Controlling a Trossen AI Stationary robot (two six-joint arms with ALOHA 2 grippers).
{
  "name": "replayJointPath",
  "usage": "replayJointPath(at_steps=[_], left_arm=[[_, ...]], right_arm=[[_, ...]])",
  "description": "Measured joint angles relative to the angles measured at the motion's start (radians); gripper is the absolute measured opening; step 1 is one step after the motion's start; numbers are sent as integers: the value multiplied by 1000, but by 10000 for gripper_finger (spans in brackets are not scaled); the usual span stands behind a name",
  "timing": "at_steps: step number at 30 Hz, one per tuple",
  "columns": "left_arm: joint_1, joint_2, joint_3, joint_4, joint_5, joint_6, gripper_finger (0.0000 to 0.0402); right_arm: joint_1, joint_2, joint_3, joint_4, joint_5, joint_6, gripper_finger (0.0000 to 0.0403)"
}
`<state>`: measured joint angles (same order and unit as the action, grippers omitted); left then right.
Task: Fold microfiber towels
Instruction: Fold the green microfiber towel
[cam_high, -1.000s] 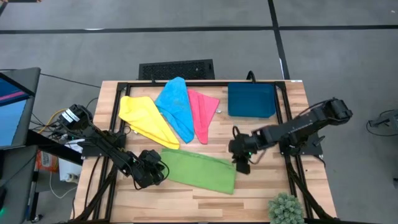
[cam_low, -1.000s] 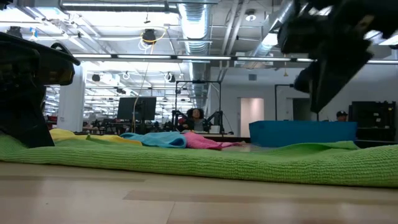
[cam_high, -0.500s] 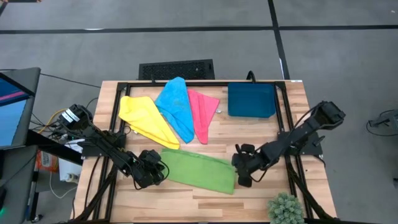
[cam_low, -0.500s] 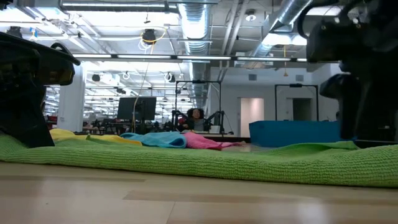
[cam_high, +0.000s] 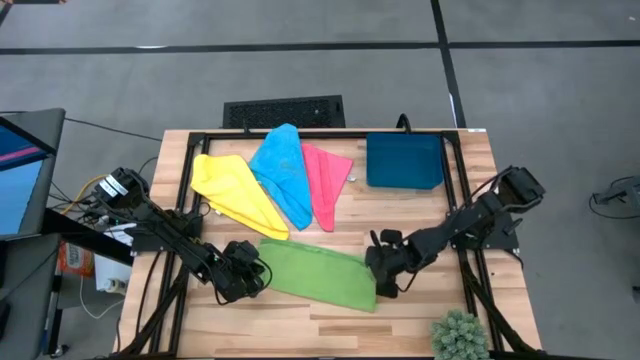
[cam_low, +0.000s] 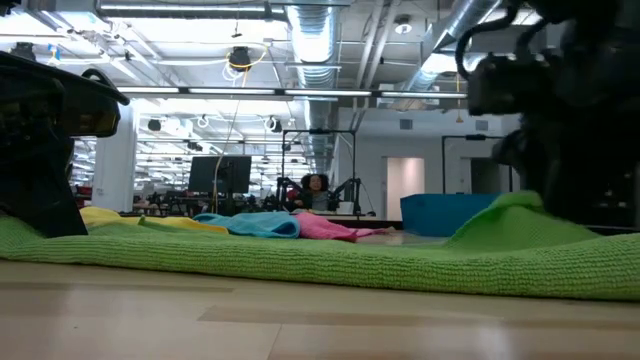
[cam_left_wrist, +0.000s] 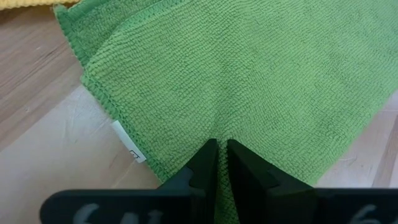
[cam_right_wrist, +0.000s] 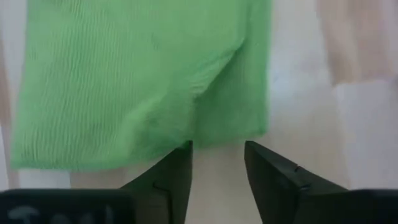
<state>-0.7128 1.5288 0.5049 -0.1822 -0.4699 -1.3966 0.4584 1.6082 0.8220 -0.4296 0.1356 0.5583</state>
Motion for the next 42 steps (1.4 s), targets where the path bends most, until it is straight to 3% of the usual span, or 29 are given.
replayJointPath(at_steps=[9, 23, 31, 42], left_arm=[[0, 0, 0, 0, 1, -1, 35], [0, 0, 0, 1, 1, -11, 35], [0, 0, 0, 2, 0, -22, 35], [0, 0, -1, 10, -1, -42, 35]], right_arm=[[-74, -20, 28, 10, -2, -59, 159], [-67, -16, -68, 78, 6, -63, 170], [-45, -16, -73, 181, -4, -166, 180], [-82, -16, -101, 194, -28, -167, 158]])
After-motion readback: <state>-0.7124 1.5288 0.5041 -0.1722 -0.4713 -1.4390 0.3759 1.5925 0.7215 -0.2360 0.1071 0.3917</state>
